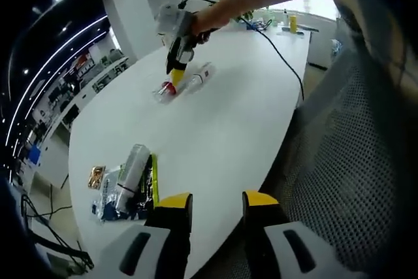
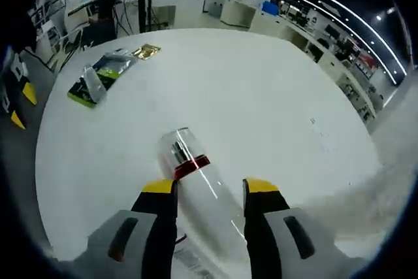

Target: Arrange the skincare products in the storage area until every visible bottle or jar stands upright without overlapping.

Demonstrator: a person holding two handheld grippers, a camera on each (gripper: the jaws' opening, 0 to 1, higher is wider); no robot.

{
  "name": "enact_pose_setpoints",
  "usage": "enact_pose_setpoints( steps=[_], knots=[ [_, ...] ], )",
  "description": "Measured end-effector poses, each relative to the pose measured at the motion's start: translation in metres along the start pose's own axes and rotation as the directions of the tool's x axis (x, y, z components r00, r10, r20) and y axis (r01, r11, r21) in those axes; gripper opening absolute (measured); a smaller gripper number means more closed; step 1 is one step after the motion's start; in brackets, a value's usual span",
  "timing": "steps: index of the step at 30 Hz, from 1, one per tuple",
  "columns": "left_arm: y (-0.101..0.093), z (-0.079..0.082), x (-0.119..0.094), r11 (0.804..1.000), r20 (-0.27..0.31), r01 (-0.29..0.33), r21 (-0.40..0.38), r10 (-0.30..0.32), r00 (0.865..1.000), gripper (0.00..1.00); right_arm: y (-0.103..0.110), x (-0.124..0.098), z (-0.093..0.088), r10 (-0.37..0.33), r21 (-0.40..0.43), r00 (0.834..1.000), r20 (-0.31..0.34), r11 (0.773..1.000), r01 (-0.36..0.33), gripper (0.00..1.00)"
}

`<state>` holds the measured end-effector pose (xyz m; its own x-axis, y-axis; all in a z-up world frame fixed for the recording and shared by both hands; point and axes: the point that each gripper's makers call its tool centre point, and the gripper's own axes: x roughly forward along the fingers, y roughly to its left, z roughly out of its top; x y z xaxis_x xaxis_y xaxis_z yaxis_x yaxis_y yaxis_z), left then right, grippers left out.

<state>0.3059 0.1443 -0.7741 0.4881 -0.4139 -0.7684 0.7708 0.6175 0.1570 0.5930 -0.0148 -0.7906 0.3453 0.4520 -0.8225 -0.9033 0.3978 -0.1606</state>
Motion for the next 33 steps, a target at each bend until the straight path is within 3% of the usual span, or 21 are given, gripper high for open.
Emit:
enact_pose_setpoints(
  steps=[4,12,16,25,29,33],
  knots=[
    [0.0,-0.001,0.0,1.0,-0.008,0.002,0.003,-0.002,1.0,0.31,0.005,0.012,-0.013,0.07,-0.036,0.992,-0.102,0.997,-0.074,0.37],
    [-0.001,-0.004,-0.001,1.0,-0.024,0.002,0.019,-0.001,1.0,0.3,0.002,0.015,-0.021,0.1,-0.126,0.973,-0.21,0.984,-0.128,0.32],
    [0.003,-0.005,-0.003,0.999,-0.032,-0.01,0.032,0.011,0.999,0.27,0.005,0.017,-0.028,0.086,-0.246,0.941,-0.326,0.954,-0.173,0.31],
    [0.007,-0.005,-0.004,0.999,-0.037,-0.028,0.032,0.029,0.999,0.27,0.006,0.02,-0.027,0.181,-0.14,0.903,-0.39,0.957,-0.253,0.31],
    [0.006,-0.004,-0.004,0.999,-0.032,-0.021,0.033,0.022,0.999,0.25,0.008,0.019,-0.027,0.172,-0.165,0.904,-0.39,0.953,-0.253,0.27],
    [0.011,-0.004,-0.006,0.999,-0.027,-0.041,0.016,0.041,0.999,0.24,0.006,0.017,-0.026,0.147,-0.153,0.93,-0.337,0.966,-0.208,0.25]
  ],
)
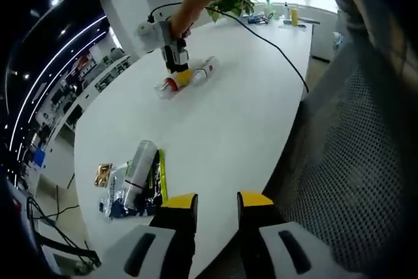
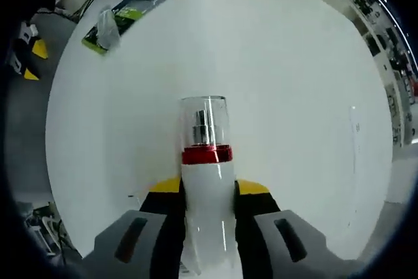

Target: Arrange the skincare products in the storage area until every visible bottle or jar stands upright without overlapping.

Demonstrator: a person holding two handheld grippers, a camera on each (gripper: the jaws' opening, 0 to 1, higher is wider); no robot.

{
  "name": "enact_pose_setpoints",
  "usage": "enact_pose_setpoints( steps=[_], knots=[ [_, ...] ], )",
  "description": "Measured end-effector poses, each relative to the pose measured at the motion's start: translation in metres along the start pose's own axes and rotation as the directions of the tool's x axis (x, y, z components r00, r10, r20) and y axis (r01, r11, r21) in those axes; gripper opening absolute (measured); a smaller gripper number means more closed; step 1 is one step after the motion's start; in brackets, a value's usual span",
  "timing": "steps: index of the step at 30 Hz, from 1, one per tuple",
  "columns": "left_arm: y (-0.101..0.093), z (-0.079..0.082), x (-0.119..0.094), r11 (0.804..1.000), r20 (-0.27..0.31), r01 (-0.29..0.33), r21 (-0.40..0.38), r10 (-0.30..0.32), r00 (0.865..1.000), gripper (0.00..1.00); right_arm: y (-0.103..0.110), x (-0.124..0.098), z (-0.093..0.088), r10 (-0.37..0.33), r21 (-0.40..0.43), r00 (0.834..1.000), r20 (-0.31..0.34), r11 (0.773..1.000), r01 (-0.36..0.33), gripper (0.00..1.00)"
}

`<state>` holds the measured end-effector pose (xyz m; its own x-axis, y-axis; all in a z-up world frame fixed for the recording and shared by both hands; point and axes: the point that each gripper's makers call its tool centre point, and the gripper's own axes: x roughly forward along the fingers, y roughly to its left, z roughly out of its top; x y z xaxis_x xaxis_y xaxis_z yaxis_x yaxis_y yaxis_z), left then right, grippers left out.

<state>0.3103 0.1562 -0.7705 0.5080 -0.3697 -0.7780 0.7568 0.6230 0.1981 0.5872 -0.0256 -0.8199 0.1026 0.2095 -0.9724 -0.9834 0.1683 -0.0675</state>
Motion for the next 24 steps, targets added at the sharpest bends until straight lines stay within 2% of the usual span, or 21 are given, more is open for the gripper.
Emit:
enact_pose_setpoints(
  steps=[5,8,10,12,15,18,20,24],
  knots=[
    [0.003,-0.001,0.0,0.998,-0.001,0.001,-0.06,-0.001,1.0,0.25,-0.004,-0.004,-0.001,-0.043,0.03,0.997,0.061,0.999,0.041,0.25],
    [0.01,0.003,-0.003,0.987,0.034,-0.002,-0.16,0.007,0.999,0.25,-0.006,-0.013,0.003,-0.075,0.043,0.99,0.117,0.997,0.071,0.25],
    [0.017,0.004,-0.004,0.978,0.046,0.016,-0.209,-0.006,0.999,0.25,-0.006,-0.021,0.009,-0.09,0.08,0.981,0.173,0.994,0.077,0.25],
    [0.022,0.001,-0.005,0.968,0.027,0.016,-0.251,-0.009,1.0,0.25,-0.006,-0.029,0.015,-0.114,0.118,0.968,0.225,0.989,0.089,0.25],
    [0.027,0.01,-0.008,0.954,0.073,0.03,-0.298,-0.008,0.997,0.26,-0.003,-0.038,0.021,-0.135,0.153,0.951,0.277,0.984,0.095,0.25],
    [0.037,0.026,-0.013,0.94,0.131,0.039,-0.34,0.006,0.991,0.3,0.002,-0.052,0.031,-0.169,0.19,0.922,0.347,0.976,0.108,0.25],
    [0.046,0.037,-0.016,0.917,0.16,0.038,-0.396,0.028,0.987,0.34,0.005,-0.061,0.037,-0.194,0.219,0.902,0.385,0.969,0.115,0.25],
    [0.063,0.059,-0.025,0.864,0.23,0.038,-0.502,0.091,0.969,0.35,0.015,-0.089,0.054,-0.24,0.311,0.832,0.5,0.947,0.086,0.25]
  ],
)
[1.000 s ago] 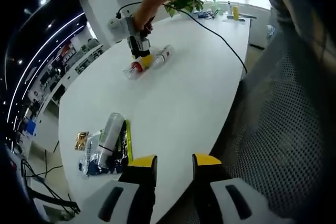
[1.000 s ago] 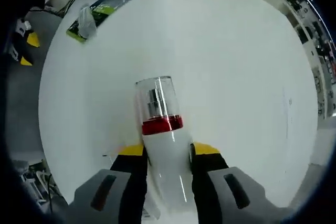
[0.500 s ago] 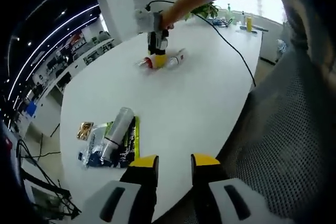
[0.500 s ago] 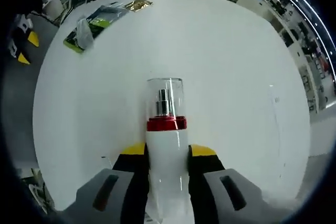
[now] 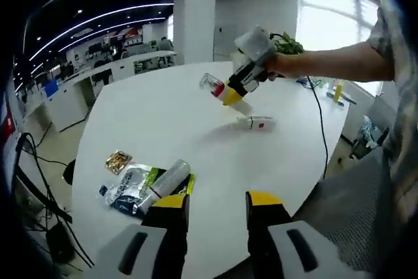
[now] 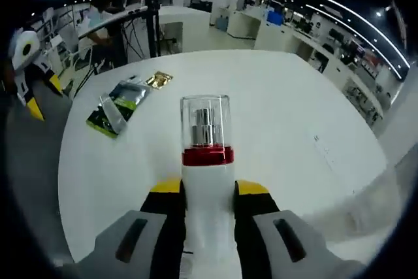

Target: Arrange the skincare products in the storage area until every visible bottle or jar stands upright without overlapping.

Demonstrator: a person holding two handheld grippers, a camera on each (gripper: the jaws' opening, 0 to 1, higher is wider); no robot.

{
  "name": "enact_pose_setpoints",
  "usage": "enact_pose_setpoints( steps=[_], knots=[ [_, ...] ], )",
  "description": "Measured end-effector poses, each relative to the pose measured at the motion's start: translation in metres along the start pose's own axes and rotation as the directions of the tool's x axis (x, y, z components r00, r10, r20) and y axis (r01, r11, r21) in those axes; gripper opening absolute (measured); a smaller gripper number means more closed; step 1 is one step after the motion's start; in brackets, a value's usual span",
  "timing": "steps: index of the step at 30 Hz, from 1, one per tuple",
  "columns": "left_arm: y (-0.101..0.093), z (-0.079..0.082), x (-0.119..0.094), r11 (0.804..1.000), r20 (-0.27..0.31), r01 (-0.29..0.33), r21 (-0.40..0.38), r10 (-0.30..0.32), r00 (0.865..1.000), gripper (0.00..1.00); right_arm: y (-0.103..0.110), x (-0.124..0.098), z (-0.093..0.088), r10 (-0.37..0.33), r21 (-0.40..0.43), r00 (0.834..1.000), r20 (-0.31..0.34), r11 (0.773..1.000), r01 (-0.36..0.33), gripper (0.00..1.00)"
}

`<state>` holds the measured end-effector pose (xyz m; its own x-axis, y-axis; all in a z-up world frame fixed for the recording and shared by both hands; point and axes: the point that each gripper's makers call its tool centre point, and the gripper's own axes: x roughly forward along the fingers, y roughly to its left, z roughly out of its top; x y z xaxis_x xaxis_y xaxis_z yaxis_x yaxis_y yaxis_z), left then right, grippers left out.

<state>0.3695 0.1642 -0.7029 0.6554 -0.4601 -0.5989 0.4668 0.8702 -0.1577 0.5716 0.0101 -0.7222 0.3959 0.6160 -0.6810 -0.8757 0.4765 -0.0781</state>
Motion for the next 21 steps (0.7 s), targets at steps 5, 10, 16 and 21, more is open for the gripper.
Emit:
enact_pose_setpoints(
  steps=[5,10,16,21],
  knots=[
    [-0.007,0.023,0.008,0.998,0.049,0.014,-0.059,-0.011,0.999,0.37,0.021,-0.022,0.034,0.001,0.123,0.984,0.176,0.992,-0.023,0.25],
    [-0.028,0.058,0.011,0.995,0.14,0.077,-0.061,-0.068,0.988,0.37,0.044,-0.043,0.06,0.018,0.198,0.952,0.305,0.977,-0.082,0.25],
    [-0.048,0.08,0.01,0.985,0.195,0.159,-0.068,-0.143,0.97,0.38,0.07,-0.068,0.081,0.047,0.262,0.907,0.418,0.95,-0.17,0.25],
    [-0.064,0.079,0.008,0.972,0.205,0.217,-0.091,-0.195,0.959,0.38,0.096,-0.091,0.096,0.1,0.273,0.854,0.511,0.923,-0.272,0.25]
  ],
)
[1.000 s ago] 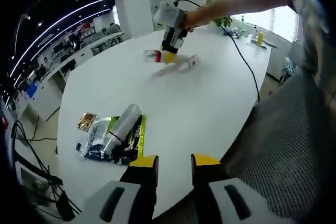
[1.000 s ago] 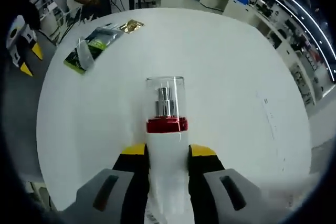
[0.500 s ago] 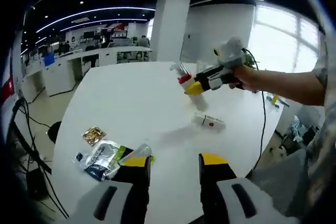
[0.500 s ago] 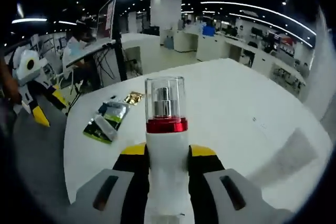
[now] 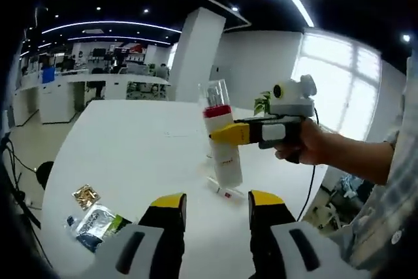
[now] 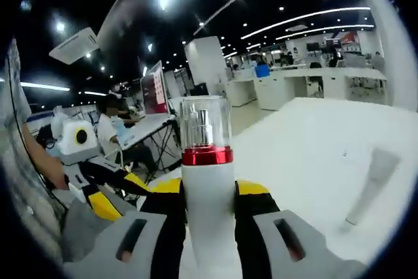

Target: Arrange the skincare products in the storage area until every visible bottle or jar stands upright without overlapping.

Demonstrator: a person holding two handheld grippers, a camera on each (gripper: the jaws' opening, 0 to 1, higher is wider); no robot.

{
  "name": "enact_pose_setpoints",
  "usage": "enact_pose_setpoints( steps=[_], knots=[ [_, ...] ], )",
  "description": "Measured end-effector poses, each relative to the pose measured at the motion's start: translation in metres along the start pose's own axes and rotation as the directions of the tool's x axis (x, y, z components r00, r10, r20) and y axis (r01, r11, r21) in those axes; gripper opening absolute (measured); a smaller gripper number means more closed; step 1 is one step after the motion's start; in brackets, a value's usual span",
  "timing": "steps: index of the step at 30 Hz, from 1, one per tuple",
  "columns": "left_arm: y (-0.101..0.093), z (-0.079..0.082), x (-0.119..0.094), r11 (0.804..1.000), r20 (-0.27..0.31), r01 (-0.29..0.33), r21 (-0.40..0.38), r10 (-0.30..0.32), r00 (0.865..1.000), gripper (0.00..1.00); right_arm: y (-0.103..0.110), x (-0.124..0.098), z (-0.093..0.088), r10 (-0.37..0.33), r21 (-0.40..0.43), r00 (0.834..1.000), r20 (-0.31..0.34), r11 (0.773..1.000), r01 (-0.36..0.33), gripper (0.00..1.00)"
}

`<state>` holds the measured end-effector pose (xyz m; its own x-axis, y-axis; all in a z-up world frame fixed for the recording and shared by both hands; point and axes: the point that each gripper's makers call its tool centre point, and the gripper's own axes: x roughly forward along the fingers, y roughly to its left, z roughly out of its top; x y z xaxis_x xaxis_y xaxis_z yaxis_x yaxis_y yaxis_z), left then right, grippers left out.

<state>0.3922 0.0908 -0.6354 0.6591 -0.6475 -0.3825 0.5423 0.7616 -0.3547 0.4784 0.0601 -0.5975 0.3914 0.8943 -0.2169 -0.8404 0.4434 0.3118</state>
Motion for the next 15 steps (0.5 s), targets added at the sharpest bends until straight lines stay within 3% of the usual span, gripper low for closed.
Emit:
enact_pose_setpoints(
  steps=[4,11,15],
  knots=[
    [-0.017,-0.003,0.003,0.998,0.005,0.068,-0.017,-0.068,0.998,0.38,0.031,-0.008,0.004,0.08,0.062,0.995,0.054,0.995,-0.084,0.25],
    [-0.046,-0.011,-0.003,0.984,0.028,0.174,-0.044,-0.173,0.985,0.4,0.079,-0.012,-0.008,0.193,0.029,0.981,0.028,0.981,-0.194,0.25],
    [-0.052,-0.013,-0.012,0.98,0.06,0.194,-0.046,-0.192,0.98,0.54,0.099,-0.011,-0.02,0.253,0.02,0.967,-0.018,0.967,-0.252,0.25]
  ],
)
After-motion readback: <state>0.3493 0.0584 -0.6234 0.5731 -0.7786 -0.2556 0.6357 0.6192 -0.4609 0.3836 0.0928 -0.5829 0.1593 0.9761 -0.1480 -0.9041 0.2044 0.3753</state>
